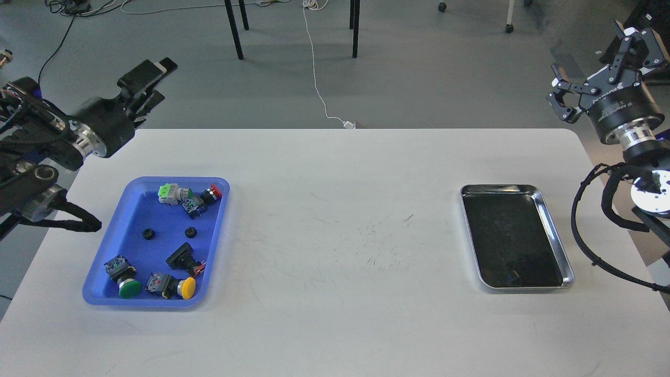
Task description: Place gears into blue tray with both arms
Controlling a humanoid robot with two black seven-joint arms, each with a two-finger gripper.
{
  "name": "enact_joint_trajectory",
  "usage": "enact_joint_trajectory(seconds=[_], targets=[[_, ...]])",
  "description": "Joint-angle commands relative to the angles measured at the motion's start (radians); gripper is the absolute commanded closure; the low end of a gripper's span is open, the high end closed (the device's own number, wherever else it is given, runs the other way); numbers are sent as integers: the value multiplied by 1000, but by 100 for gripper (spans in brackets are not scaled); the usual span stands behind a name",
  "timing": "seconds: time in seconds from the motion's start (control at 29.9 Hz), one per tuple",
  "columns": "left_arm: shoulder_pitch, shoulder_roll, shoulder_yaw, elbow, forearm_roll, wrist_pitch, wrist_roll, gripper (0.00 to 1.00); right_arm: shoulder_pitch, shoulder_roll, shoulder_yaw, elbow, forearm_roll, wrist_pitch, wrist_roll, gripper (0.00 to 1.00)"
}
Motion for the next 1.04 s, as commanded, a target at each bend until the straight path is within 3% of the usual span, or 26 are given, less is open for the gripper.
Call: enact_joint_trajectory(seconds=[0.0,0.1,0.3,0.4,0.53,1.0], targets=[[-29,-69,-78,75,-222,-3,13,2,87,26,1,-78,1,-6,-4,2],[-40,-130,-125,185,-362,-48,18,2,133,58,4,-130,3,-9,-27,1],[-41,-233,-257,405,-586,-273,36,2,171,156,57,-303,14,7,-95,1],[-40,-251,-276,440,-641,-298,68,2,165,181,143,-343,29,41,-152,1],[-40,-270,-276,450,-669,-307,73,2,164,216,206,-434,101,58,-234,1],[-27,-291,-276,447,-770,-304,73,2,164,230,171,-448,95,103,-238,1]])
